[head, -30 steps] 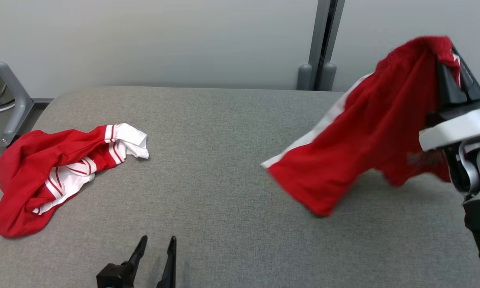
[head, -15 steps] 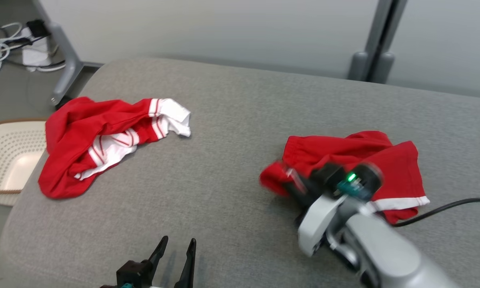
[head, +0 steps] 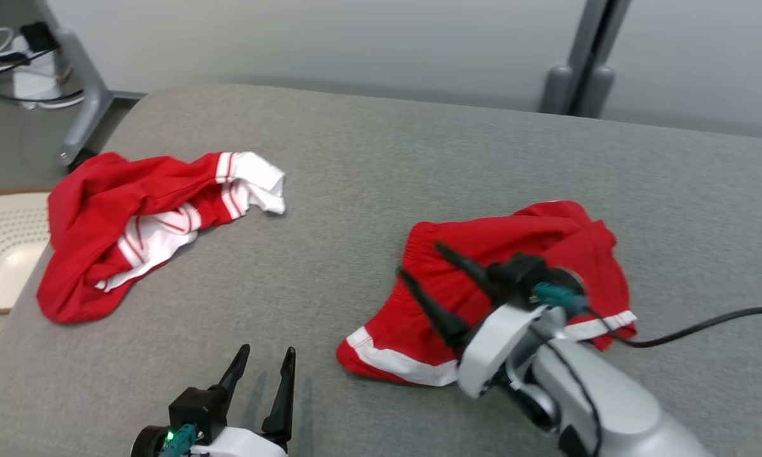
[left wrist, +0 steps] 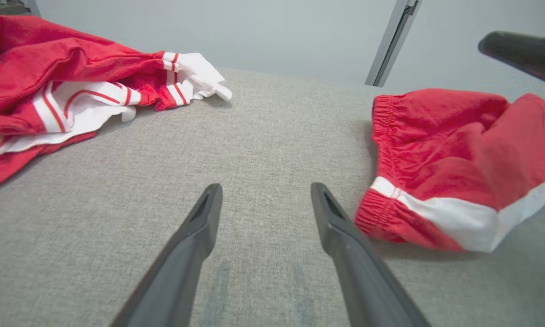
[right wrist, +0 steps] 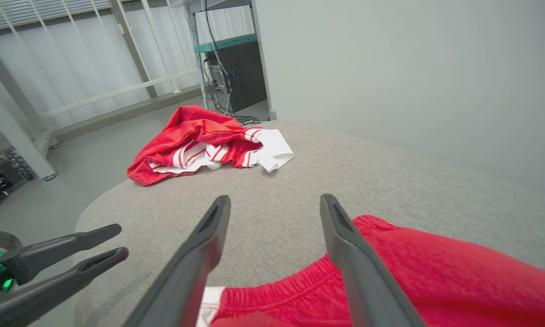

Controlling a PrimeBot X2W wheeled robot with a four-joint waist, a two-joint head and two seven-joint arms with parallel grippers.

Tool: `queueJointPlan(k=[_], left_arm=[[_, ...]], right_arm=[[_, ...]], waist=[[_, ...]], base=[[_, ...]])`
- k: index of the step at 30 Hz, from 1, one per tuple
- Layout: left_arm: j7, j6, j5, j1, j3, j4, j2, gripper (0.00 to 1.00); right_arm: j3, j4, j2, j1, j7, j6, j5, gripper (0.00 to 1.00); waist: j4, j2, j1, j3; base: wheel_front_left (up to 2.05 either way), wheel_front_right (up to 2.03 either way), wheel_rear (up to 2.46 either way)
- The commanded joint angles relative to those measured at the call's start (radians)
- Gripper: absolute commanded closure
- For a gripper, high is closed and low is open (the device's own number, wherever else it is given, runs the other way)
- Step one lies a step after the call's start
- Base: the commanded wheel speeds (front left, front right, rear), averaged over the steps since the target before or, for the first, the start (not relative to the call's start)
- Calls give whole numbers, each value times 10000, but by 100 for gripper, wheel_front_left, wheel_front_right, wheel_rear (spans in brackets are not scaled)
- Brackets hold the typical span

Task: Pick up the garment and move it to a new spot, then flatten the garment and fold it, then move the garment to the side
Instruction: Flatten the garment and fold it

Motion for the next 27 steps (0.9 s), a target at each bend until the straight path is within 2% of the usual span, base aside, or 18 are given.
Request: queueJointPlan(k=[1, 9, 14, 15, 27], left_arm=[[-20, 69, 50, -208, 88, -35, 34, 0], [-20, 72, 292, 17, 493, -32, 37, 0], [-20, 189, 191, 346, 929, -46, 41, 0], [-20, 236, 138, 556, 1184, -147, 26, 0], [-20, 243, 475, 1079, 1647, -51, 35, 0]], right_arm=[[-349, -97, -281, 167, -68, -4, -168, 0], [-3901, -1033, -559, 1776, -61, -3, -1590, 0], [-5347, -1571, -362, 2970, -61, -3, -2458, 0], [-5891, -1782, -226, 3635, -62, -3, -2801, 0], [-6495, -1696, 199, 4863, -62, -3, -2933, 0]], waist=[[-445, 0, 0, -136], [-1532, 0, 0, -591], [-2040, 0, 0, -854], [-2265, 0, 0, -994], [-2625, 0, 0, -1385]], base=[[0, 0, 0], [0, 0, 0], [0, 0, 0], [0, 0, 0], [0, 0, 0]])
